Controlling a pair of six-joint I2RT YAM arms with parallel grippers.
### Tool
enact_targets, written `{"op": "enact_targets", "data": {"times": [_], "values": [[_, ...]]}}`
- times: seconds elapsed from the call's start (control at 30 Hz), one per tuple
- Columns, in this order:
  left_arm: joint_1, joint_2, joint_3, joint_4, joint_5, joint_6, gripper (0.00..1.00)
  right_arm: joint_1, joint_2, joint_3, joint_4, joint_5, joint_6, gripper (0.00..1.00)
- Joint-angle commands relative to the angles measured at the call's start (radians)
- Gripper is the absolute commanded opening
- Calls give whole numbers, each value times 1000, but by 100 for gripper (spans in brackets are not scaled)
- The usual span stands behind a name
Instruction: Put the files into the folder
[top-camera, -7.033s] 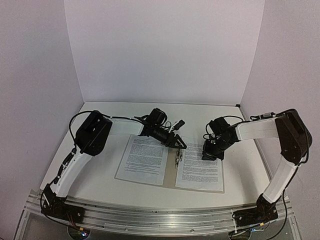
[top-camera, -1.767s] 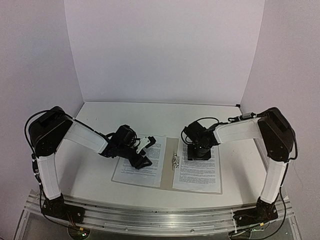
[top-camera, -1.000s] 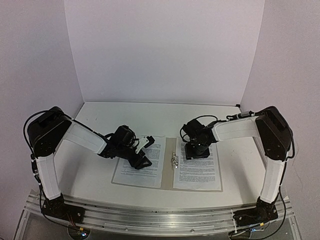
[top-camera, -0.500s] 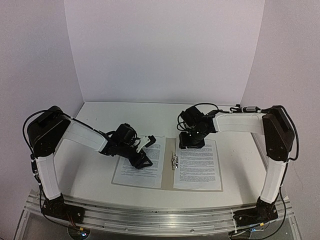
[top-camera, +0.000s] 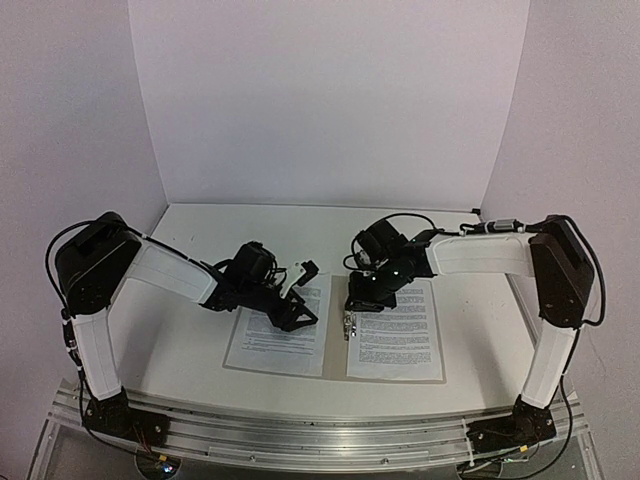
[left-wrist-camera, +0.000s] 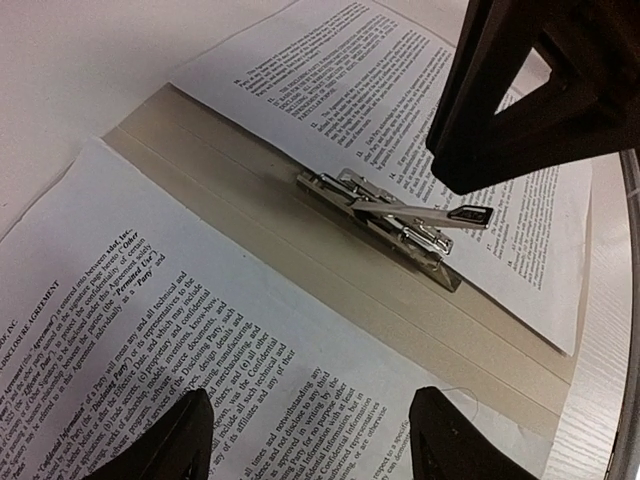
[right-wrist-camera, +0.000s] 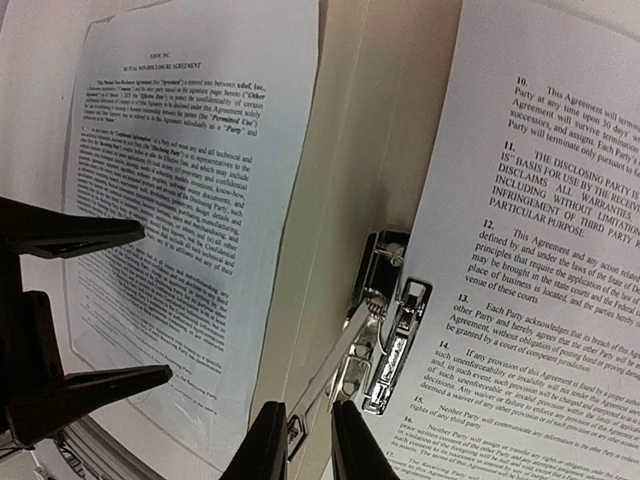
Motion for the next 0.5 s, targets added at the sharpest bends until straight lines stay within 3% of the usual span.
{"op": "enact_targets", "data": {"times": [0.0, 0.47], "values": [[-10, 15, -31, 104, 27, -73, 67, -4, -37, -17, 18, -70, 57, 20], [-18, 39, -121, 165, -49, -220, 64, 2, -14, -40, 18, -128, 73, 20]]}}
